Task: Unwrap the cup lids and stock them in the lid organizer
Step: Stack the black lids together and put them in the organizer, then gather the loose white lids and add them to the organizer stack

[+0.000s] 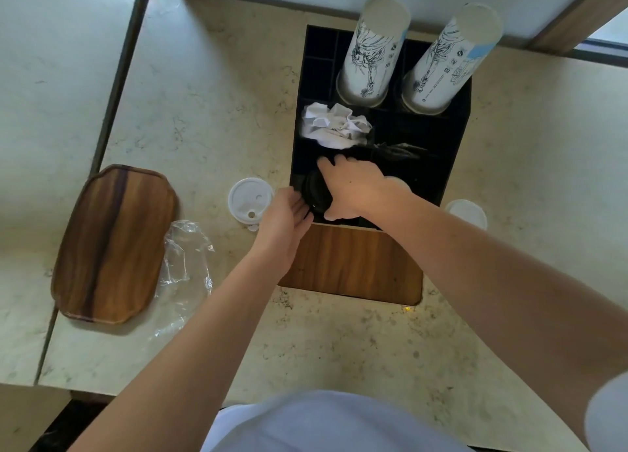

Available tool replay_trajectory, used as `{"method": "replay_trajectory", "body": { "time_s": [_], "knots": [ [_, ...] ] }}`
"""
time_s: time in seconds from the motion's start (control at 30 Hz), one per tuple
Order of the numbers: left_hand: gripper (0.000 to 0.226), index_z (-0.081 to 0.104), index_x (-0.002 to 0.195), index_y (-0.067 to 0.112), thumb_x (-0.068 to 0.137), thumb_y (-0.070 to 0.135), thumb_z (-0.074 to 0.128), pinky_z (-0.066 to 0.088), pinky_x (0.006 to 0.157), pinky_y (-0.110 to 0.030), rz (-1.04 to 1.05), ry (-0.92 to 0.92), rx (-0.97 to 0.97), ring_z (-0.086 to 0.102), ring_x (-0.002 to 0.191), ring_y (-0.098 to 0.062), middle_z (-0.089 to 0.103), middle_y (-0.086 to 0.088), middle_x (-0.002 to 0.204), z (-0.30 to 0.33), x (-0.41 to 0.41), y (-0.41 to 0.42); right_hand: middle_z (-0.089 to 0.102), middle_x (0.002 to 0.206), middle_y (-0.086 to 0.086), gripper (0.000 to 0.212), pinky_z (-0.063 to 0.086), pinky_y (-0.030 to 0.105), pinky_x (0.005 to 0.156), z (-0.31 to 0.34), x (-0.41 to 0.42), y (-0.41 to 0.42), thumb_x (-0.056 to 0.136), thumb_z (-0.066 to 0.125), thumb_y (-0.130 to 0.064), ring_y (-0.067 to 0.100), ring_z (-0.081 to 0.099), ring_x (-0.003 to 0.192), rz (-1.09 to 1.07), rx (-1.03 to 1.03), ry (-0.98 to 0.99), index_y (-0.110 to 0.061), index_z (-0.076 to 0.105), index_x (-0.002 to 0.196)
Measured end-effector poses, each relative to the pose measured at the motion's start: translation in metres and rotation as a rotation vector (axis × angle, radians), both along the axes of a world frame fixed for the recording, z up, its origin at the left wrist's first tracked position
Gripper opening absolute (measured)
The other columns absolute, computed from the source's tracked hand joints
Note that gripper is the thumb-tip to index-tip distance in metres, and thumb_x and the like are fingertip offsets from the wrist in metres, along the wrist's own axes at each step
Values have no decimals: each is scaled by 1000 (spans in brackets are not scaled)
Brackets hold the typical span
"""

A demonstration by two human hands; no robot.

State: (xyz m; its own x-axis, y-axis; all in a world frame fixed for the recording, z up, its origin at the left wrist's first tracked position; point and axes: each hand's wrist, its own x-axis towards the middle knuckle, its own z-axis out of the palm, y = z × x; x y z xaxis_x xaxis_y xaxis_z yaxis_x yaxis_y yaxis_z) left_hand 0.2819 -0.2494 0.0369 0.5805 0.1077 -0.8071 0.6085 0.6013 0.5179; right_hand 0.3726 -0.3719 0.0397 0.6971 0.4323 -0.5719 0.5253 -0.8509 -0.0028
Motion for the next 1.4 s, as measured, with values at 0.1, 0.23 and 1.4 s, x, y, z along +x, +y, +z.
{"method": "replay_trajectory", "body": {
  "time_s": [0.1, 0.23, 1.4],
  "knots": [
    [38, 59, 137, 5, 101, 13, 52, 56, 98, -31, -106, -91, 146, 67, 119, -18, 69, -7, 129, 3, -19, 20, 48, 140, 15, 105, 49, 42, 79, -4, -1, 3, 74, 78, -48, 34, 54, 120, -7, -15, -12, -15, 21, 156],
    [24, 69, 112, 21, 93, 15, 54, 58, 71, -22, -301, -205, 743, 75, 83, -8, 77, 1, 90, 4, -38, 48, 50, 138, 15, 111, 42, 40, 76, -6, -2, 3, 72, 79, -49, 34, 55, 119, -47, 15, -20, -16, 16, 157],
    [94, 24, 153, 7, 81, 34, 78, 40, 103, -50, -985, -95, 1459, 42, 129, -39, 46, -18, 143, -49, -10, 78, 39, 147, 13, 80, 41, 43, 104, 13, -51, -15, 86, 73, -33, 34, 42, 132, -555, 561, -31, -13, 32, 152]
  ]
}}
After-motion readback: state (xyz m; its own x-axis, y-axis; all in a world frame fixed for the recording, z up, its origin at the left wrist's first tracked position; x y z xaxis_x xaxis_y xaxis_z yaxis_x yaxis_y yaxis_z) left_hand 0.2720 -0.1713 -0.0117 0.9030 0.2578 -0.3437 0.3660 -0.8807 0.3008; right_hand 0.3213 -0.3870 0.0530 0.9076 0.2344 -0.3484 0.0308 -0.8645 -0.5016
